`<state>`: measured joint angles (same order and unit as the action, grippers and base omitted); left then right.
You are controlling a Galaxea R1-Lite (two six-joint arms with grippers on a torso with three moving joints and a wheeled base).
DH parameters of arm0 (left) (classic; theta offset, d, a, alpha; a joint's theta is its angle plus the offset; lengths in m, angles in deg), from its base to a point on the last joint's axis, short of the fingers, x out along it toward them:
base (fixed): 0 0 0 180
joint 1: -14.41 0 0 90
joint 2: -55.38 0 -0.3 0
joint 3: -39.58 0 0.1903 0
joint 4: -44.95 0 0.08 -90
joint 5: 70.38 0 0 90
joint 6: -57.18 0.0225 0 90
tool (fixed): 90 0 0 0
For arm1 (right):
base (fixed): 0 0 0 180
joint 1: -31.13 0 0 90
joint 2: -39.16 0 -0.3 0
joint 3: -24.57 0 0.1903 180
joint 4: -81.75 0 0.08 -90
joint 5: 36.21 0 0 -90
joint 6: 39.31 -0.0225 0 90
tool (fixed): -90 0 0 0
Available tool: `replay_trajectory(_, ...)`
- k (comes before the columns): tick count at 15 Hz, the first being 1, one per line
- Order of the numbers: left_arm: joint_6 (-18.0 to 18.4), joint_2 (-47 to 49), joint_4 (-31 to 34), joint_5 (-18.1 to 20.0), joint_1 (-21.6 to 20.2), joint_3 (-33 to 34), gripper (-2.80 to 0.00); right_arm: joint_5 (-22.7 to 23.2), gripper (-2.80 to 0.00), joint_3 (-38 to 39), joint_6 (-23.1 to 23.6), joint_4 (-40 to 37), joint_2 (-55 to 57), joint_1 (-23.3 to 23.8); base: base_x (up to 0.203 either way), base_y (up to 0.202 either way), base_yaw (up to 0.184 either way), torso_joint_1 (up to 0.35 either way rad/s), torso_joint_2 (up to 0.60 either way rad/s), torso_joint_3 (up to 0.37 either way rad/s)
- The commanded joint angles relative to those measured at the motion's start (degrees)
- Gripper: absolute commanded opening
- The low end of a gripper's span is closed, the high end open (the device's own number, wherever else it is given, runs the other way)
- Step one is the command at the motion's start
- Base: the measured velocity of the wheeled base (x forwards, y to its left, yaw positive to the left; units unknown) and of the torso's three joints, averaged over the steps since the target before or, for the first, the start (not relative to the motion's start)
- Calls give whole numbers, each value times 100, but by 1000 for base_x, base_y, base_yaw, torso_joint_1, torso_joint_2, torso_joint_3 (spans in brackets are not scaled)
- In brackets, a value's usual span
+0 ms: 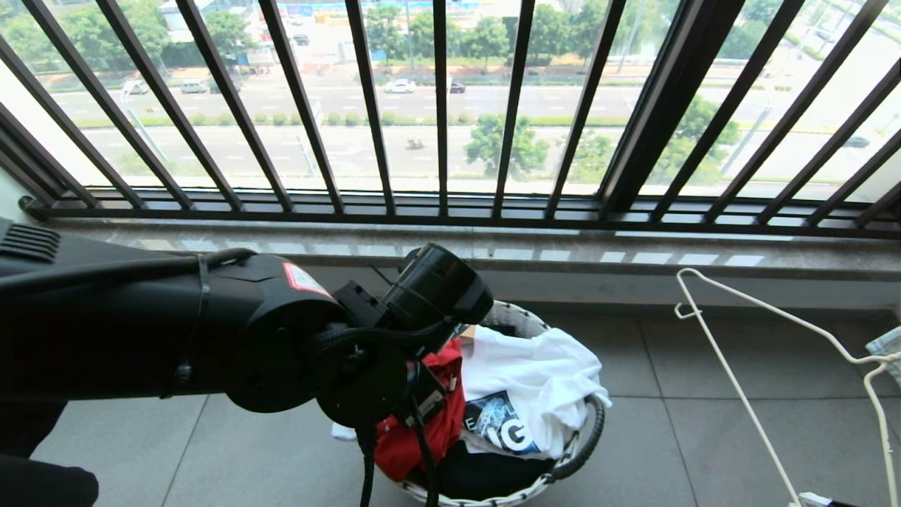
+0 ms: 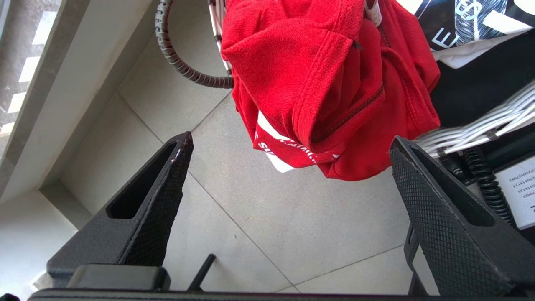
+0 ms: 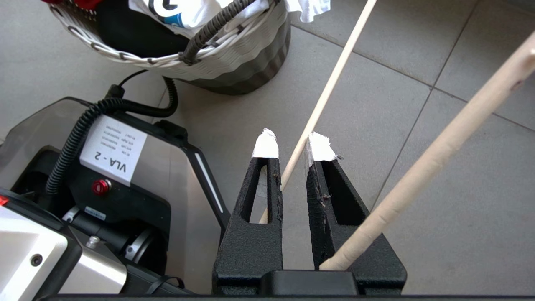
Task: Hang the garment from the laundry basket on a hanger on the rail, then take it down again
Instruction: Pick up clothes from the basket
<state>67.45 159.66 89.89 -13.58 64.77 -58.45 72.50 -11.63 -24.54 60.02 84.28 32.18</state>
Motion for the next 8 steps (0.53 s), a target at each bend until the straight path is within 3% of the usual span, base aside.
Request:
replay_trajectory(1,8,-20,6,-27,35,92,0,10,-280,0,9,3,6,1,0,0,0,0,0,0)
replay_trajectory(5,79,383,-7,-63,-23,11,0,10,-280,0,9,3,6,8,0,0,0,0,0,0)
replay_trajectory(8,398,803,-13,-78,-167,-484,0,10,-280,9,9,3,15,4,0,0,0,0,0,0)
